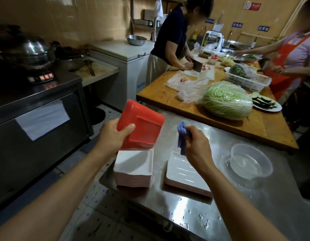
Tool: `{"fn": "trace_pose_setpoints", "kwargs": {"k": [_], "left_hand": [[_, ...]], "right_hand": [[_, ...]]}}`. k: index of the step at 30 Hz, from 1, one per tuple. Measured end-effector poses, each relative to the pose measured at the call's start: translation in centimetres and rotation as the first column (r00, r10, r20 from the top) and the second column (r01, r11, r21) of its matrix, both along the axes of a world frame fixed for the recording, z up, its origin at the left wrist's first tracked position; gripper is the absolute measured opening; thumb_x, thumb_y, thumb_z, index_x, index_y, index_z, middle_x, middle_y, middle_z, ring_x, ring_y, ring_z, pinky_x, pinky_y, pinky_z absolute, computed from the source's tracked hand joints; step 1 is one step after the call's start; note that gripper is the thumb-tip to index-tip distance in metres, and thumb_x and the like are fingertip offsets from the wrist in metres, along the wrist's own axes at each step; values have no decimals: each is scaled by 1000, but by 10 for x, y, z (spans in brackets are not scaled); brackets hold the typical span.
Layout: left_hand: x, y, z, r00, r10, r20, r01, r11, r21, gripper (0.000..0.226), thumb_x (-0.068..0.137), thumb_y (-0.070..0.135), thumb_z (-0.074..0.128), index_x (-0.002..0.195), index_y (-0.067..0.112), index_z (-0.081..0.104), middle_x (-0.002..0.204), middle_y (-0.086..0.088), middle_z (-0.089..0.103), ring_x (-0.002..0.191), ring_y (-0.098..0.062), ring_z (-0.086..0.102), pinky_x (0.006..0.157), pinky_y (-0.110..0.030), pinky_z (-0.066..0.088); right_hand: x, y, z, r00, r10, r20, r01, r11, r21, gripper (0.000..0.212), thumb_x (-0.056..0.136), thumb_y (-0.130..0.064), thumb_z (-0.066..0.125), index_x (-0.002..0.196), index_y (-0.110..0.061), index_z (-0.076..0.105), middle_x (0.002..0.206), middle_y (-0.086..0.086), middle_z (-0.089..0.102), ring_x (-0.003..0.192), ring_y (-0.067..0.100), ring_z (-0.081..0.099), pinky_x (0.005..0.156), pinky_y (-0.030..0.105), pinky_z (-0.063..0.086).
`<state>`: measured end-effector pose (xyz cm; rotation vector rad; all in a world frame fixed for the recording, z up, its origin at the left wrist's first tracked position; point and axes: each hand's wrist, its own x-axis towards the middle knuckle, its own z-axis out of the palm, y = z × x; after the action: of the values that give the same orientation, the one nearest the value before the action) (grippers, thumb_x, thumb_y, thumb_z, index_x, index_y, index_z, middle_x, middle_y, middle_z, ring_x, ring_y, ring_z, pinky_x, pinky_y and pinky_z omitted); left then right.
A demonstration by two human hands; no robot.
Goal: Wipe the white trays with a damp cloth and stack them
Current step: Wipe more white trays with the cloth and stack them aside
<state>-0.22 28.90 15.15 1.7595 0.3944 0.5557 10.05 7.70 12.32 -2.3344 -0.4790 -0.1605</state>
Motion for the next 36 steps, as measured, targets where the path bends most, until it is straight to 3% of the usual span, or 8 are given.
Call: {"fn": "trace_pose_setpoints", "kwargs": {"k": [2,5,8,14,25,28,32,36], "left_hand": [[-1,2,-9,998,5,-70,26,902,431,20,86,21,67,104,13,69,82,-1,68,74,-15,64,67,-29,53],[-4,1,-31,993,-31,-117,109,648,754,20,90,23,61,105,15,70,95,-5,69,85,-26,65,73,-38,52],[-7,-4,-50,979,-68,-191,197,528,826,26,90,18,57,113,20,68,111,0,70,97,-27,65,74,-40,54],[-17,-8,-76,963,-164,-216,256,289,922,39,46,3,91,80,13,75,74,-4,73,61,-20,70,36,-26,50],[-22,-1,-120,924,-161,-347,378,242,894,51,40,8,91,88,13,75,93,-6,73,77,-22,71,43,-24,49],[-17,1,-123,894,-156,-419,445,217,869,59,36,24,95,91,16,75,99,-3,73,82,-18,71,46,-22,50],[-10,7,-131,879,-119,-461,476,216,852,51,62,40,84,104,15,71,114,-5,68,100,-20,67,59,-27,54],[2,0,-133,834,-47,-551,537,304,787,48,95,50,40,125,17,55,142,-2,45,131,-17,40,92,-32,39]], "right_hand": [[-3,3,-4,1000,-21,-1,21,999,25,18,95,-14,44,106,-16,59,95,12,61,79,27,58,69,35,47],[-8,4,-11,999,-44,8,43,998,36,16,96,-13,46,104,-14,60,97,10,60,76,20,54,62,28,37],[-11,4,-17,999,-36,-1,36,999,29,17,95,-11,46,104,-13,61,96,10,61,74,20,55,61,29,38],[-15,3,-24,999,-36,7,36,998,45,15,95,-10,46,94,-17,60,72,-4,60,56,0,53,50,12,36],[-13,-3,-44,999,-38,-4,38,997,60,17,94,-9,46,90,-19,59,61,-12,57,62,2,56,53,14,39],[-10,-3,-45,1000,-27,16,25,996,88,19,94,-7,47,88,-19,59,59,-17,54,68,-13,54,55,6,40],[-5,-8,-48,999,-28,19,26,993,112,21,95,-7,48,86,-25,56,56,-16,52,68,-13,54,55,6,39],[4,-22,-51,997,-78,3,77,990,115,20,95,-10,48,86,-26,56,61,-16,53,64,4,56,56,18,38]]}}
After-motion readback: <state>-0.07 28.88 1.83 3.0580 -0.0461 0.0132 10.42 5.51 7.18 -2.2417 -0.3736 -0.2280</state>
